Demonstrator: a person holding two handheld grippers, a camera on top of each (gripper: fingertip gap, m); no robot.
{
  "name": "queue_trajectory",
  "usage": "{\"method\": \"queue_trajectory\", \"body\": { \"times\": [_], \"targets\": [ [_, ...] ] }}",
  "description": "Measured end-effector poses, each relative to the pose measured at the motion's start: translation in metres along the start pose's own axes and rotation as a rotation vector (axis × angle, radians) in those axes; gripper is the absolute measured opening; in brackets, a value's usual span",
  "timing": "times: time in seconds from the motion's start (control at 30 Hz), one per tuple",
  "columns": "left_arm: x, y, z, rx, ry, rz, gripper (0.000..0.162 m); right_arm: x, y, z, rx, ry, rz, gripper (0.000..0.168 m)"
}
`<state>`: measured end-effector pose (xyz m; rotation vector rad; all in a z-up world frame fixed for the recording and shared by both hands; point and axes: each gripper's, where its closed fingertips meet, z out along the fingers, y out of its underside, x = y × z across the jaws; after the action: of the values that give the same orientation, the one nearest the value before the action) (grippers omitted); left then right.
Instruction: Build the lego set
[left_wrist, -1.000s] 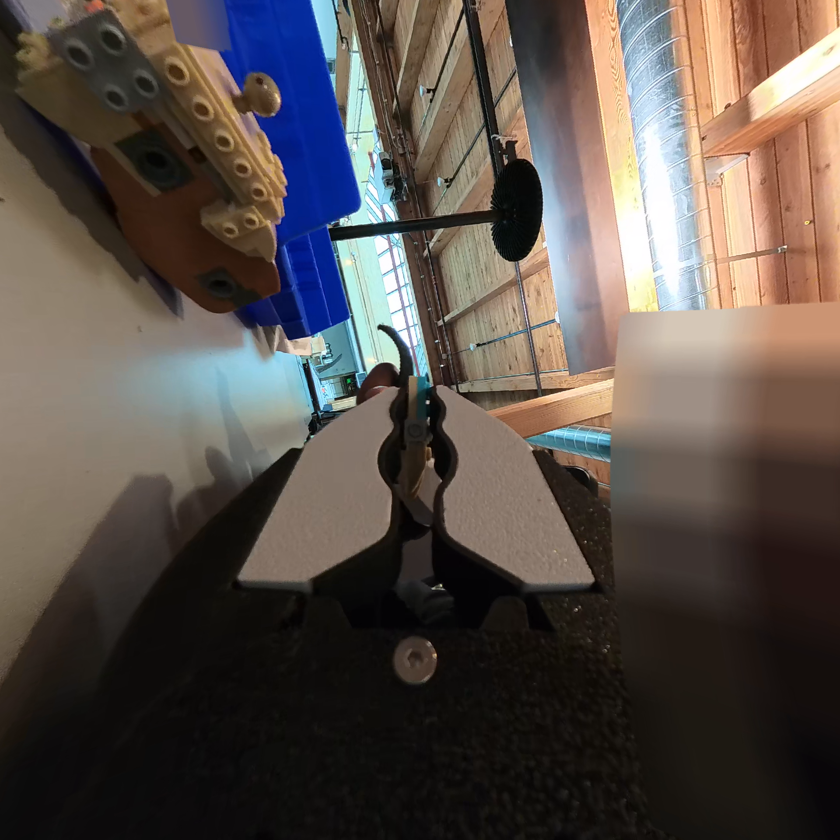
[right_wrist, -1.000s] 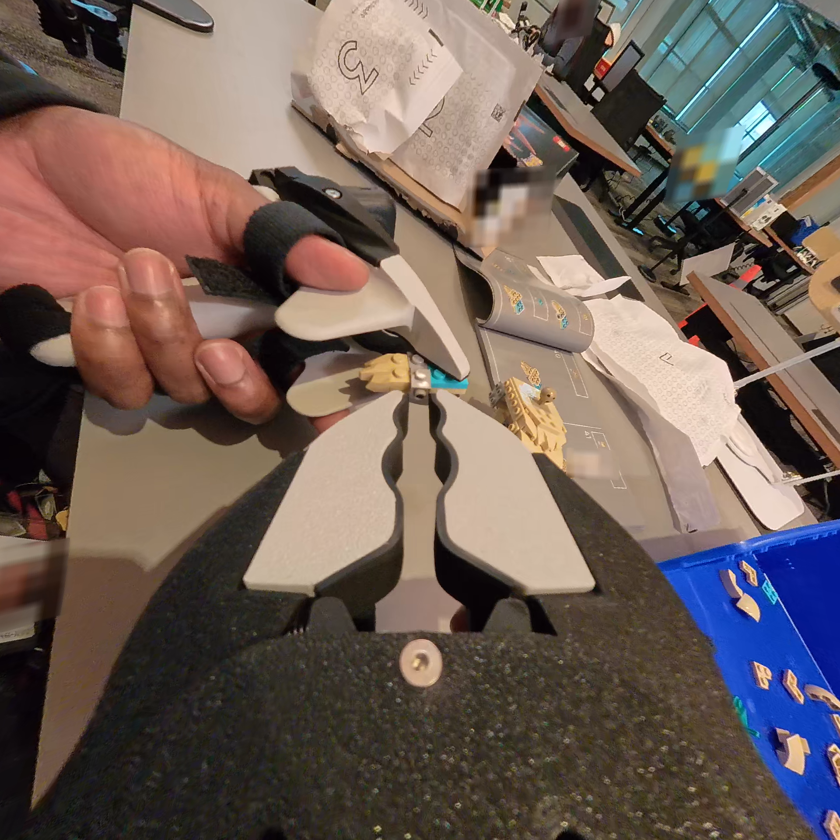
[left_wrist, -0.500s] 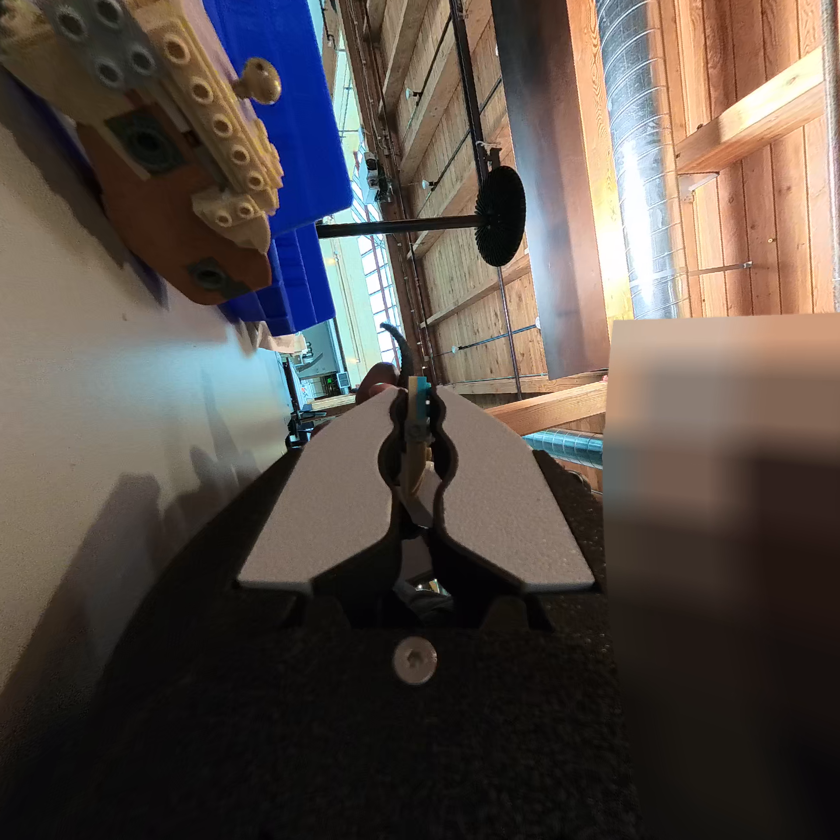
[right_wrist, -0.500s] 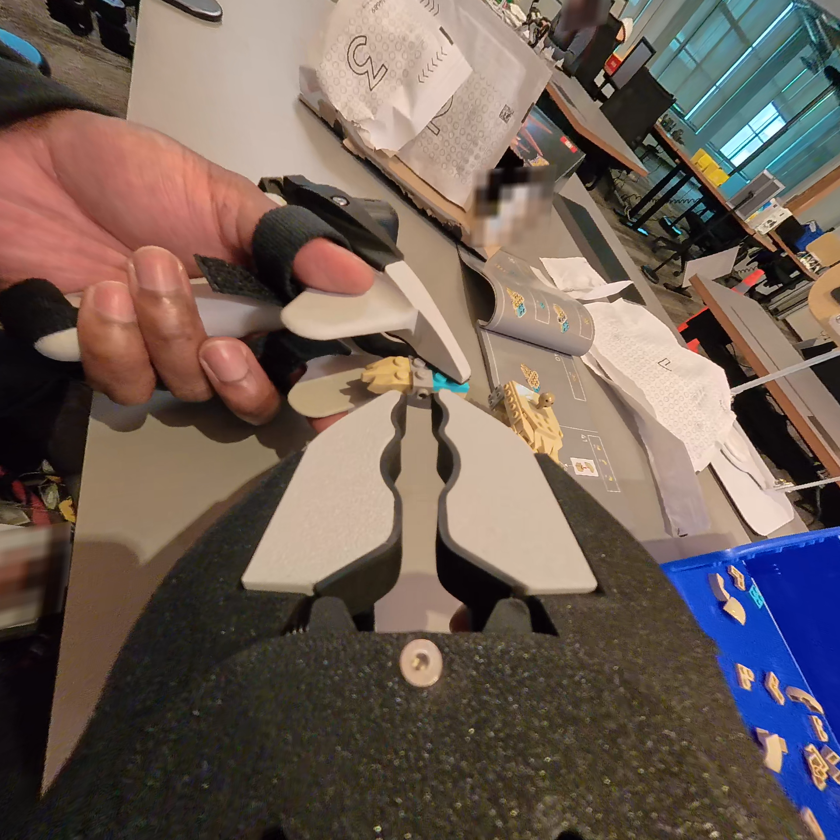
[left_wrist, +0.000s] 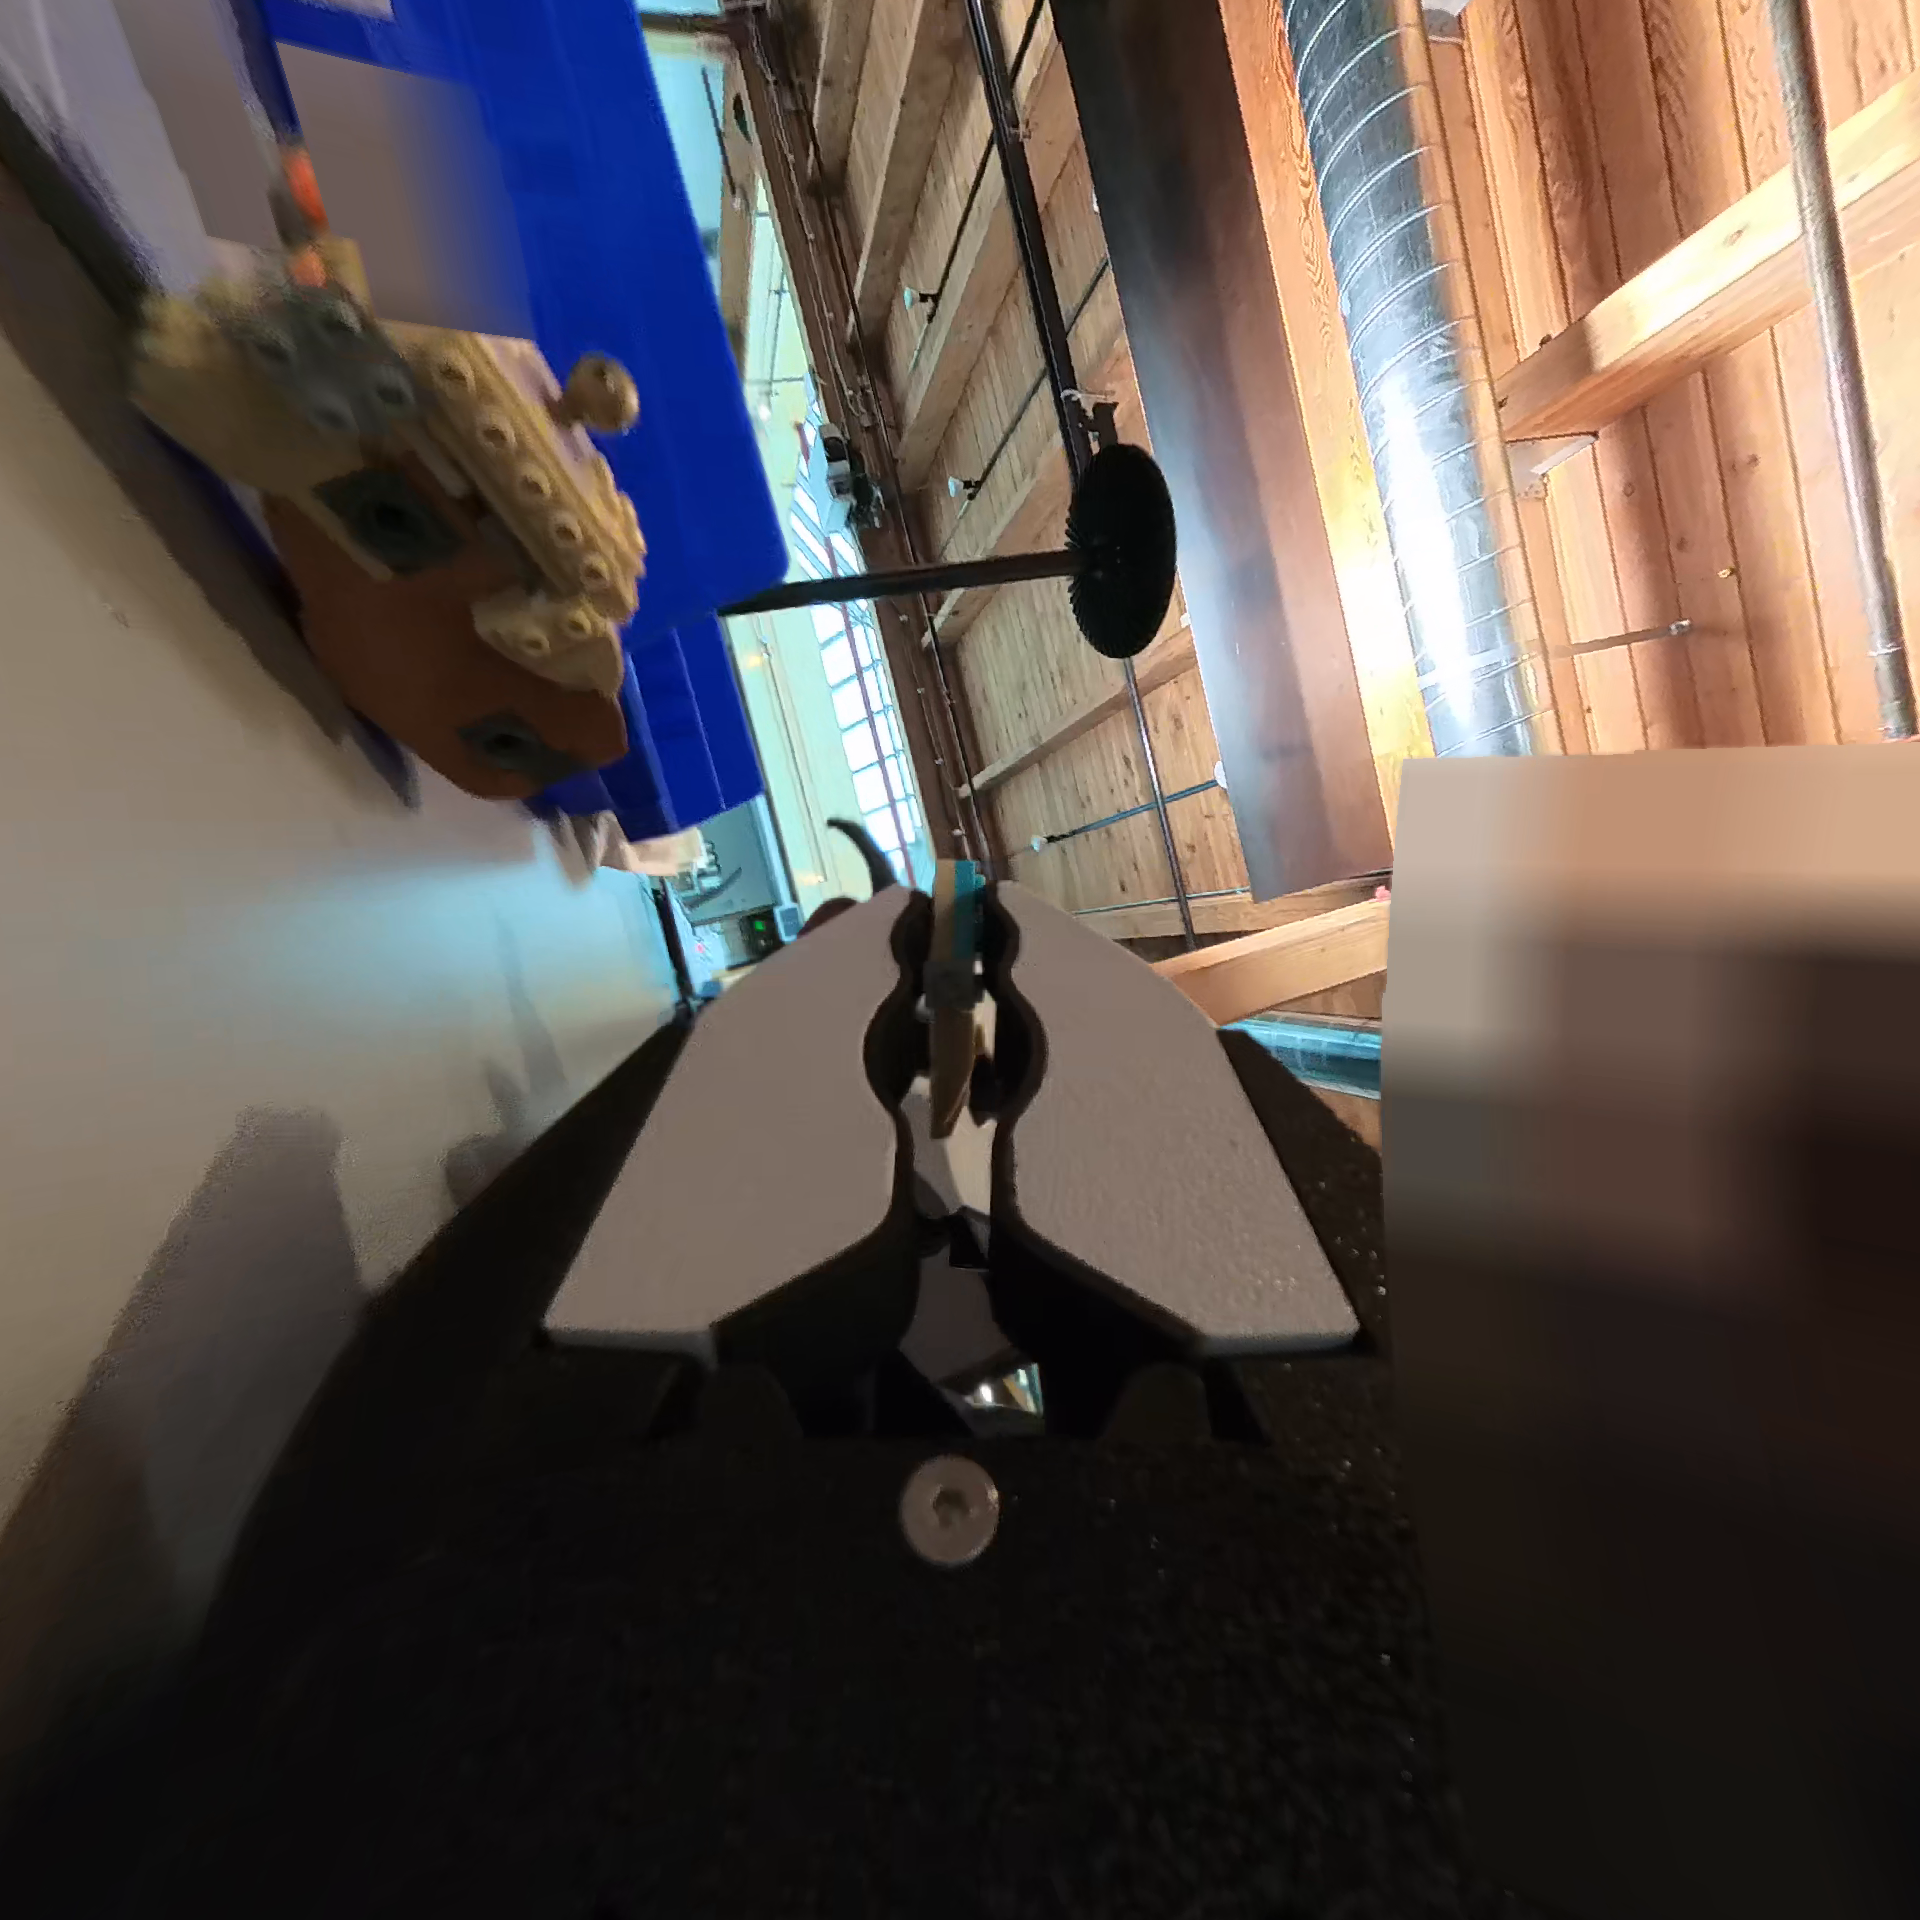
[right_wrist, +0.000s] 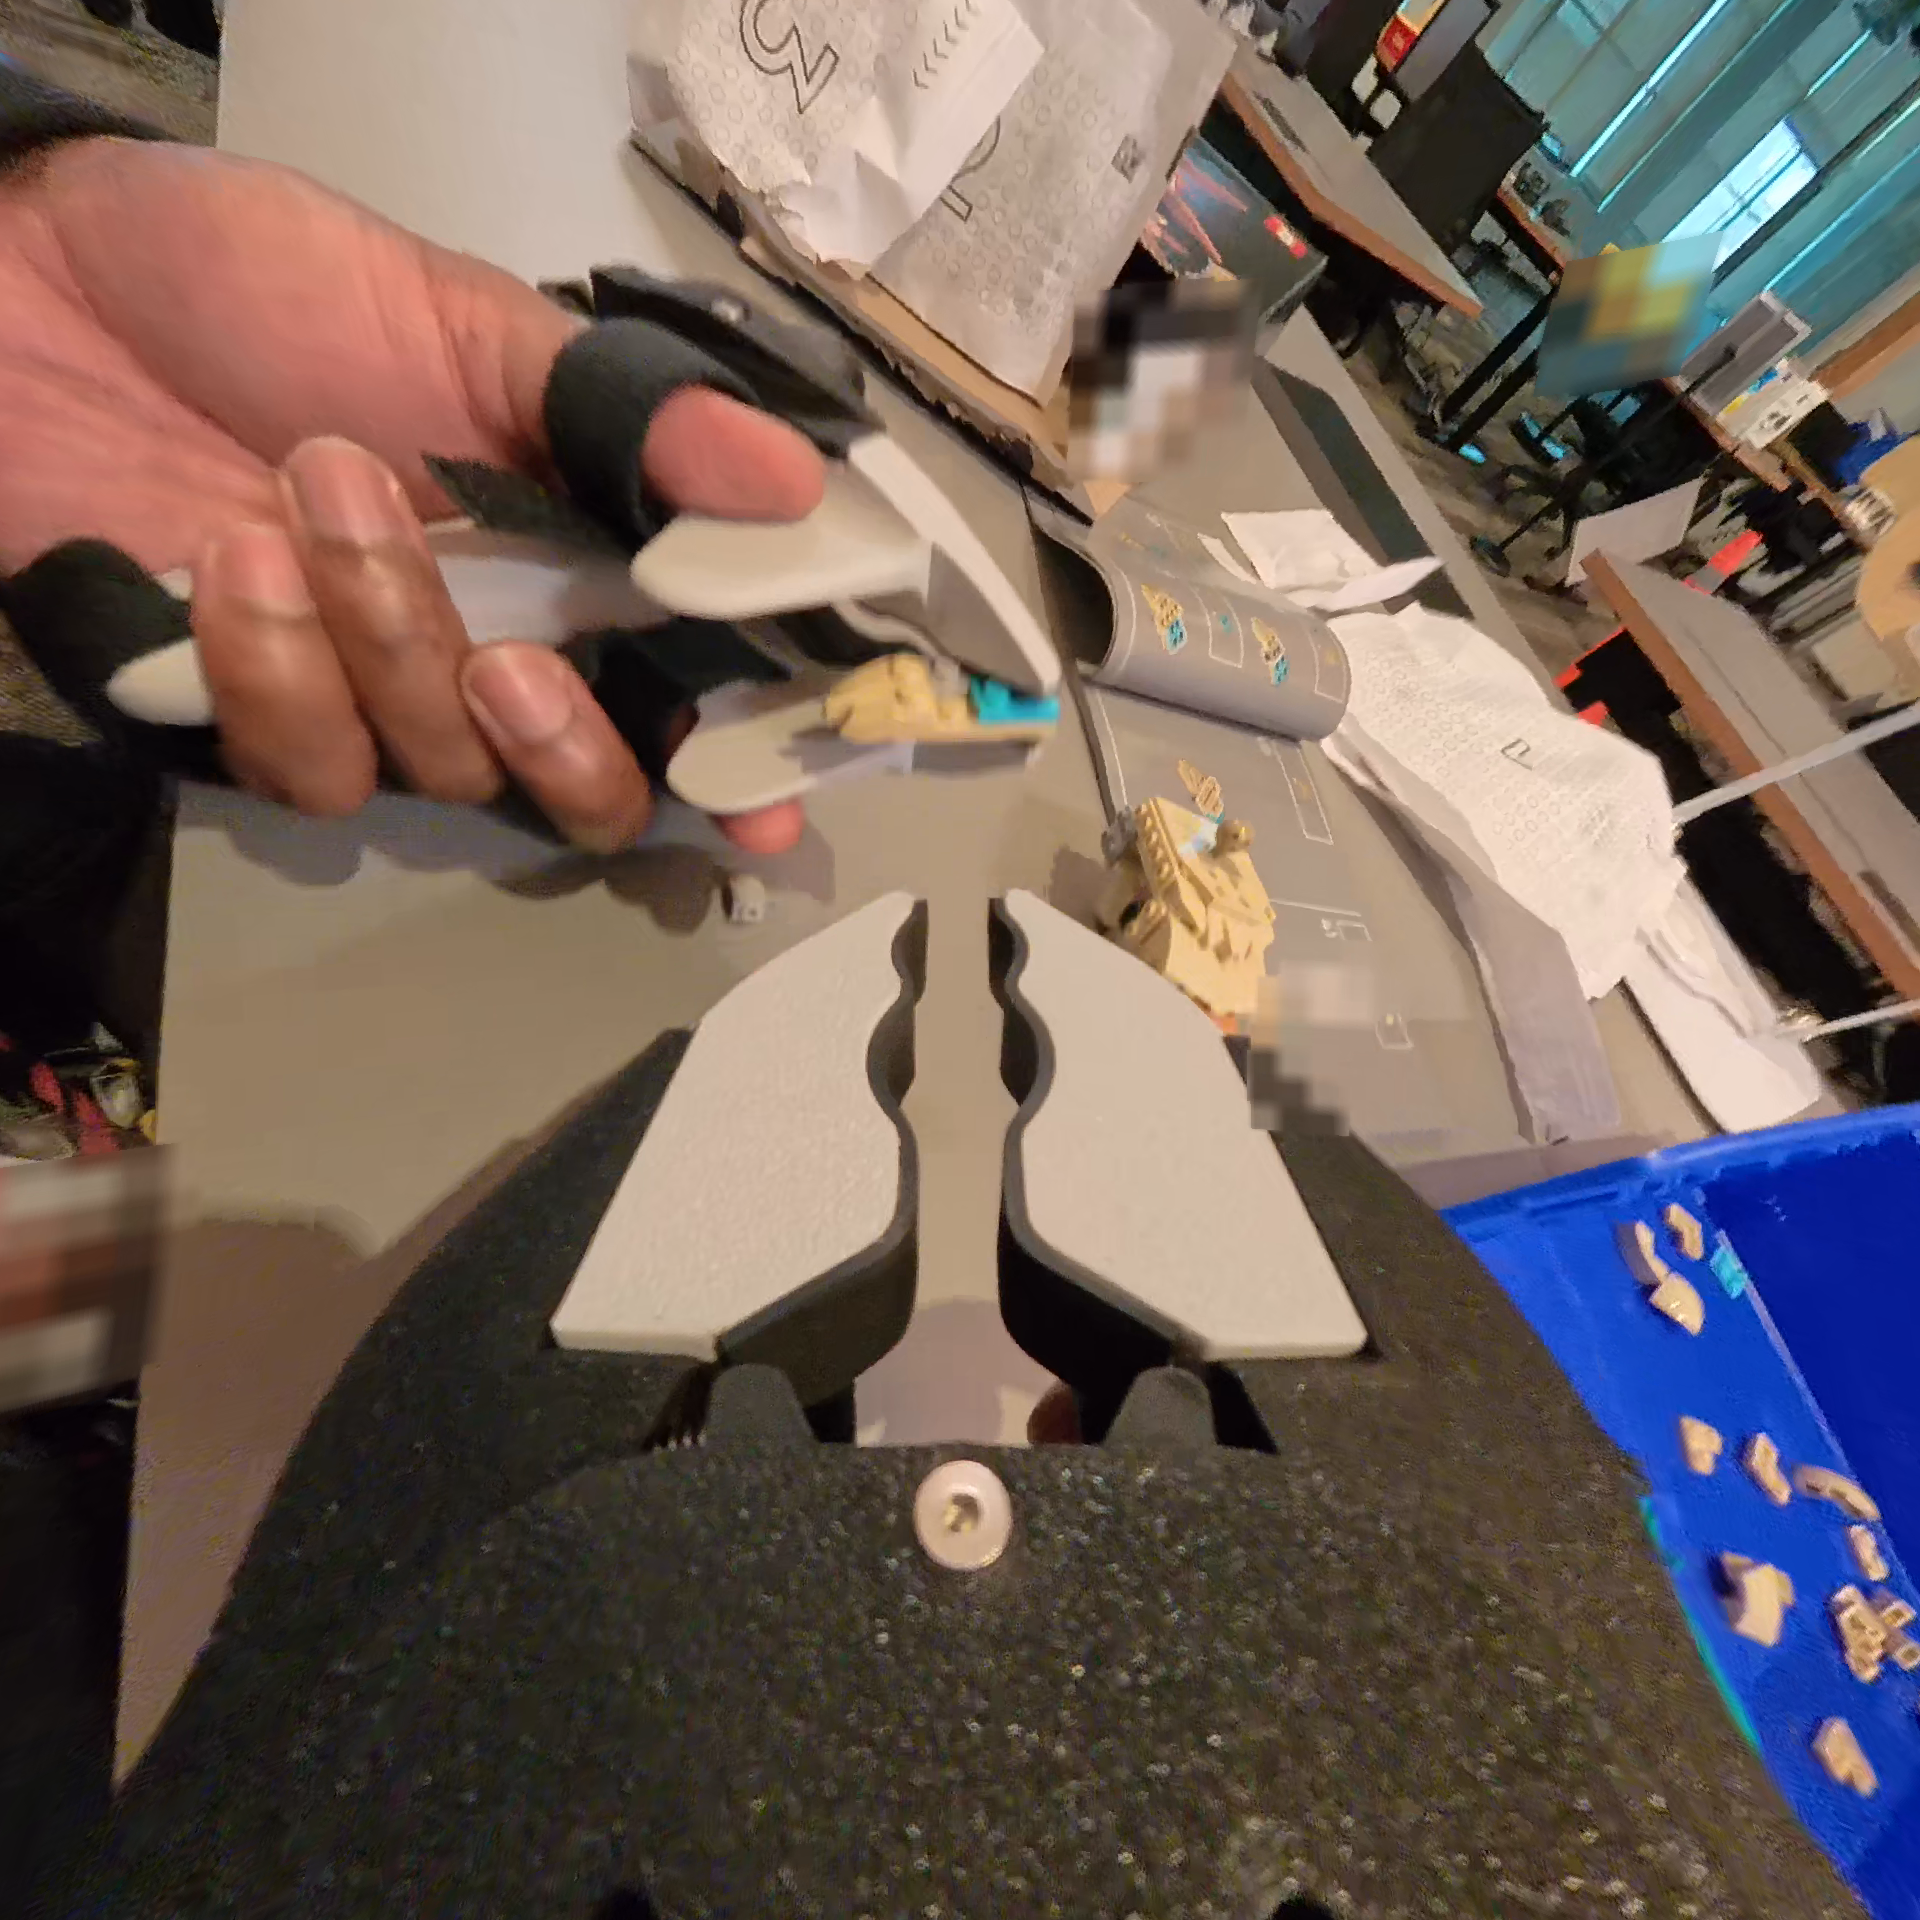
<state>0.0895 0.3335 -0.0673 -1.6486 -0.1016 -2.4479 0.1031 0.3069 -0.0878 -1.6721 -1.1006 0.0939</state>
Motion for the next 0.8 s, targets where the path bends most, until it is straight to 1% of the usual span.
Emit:
{"method": "queue_trajectory", "body": {
  "times": [0.2, 0.3, 0.4, 0.6, 0.67, 0.8],
  "targets": [
    [0.005, -0.032, -0.021, 0.038, -0.064, 0.127, 0.008, -0.015, 0.023, 0.004, -0.079, -0.064, 0.057, 0.01],
    [0.009, -0.047, -0.031, 0.056, -0.071, 0.159, 0.008, -0.029, 0.023, 0.013, -0.091, -0.109, 0.073, 0.01],
    [0.011, -0.057, -0.04, 0.058, -0.099, 0.201, 0.008, -0.044, 0.019, 0.027, -0.104, -0.154, 0.036, 0.01],
    [0.009, -0.056, -0.058, -0.025, -0.214, 0.288, 0.008, -0.069, 0.008, 0.06, -0.134, -0.273, -0.114, 0.011],
    [0.008, -0.054, -0.064, -0.045, -0.242, 0.3, 0.008, -0.074, 0.006, 0.069, -0.131, -0.34, -0.151, 0.012],
    [0.01, -0.055, -0.073, -0.047, -0.238, 0.277, 0.008, -0.082, -0.004, 0.077, -0.072, -0.503, -0.18, 0.015]
  ]
}}
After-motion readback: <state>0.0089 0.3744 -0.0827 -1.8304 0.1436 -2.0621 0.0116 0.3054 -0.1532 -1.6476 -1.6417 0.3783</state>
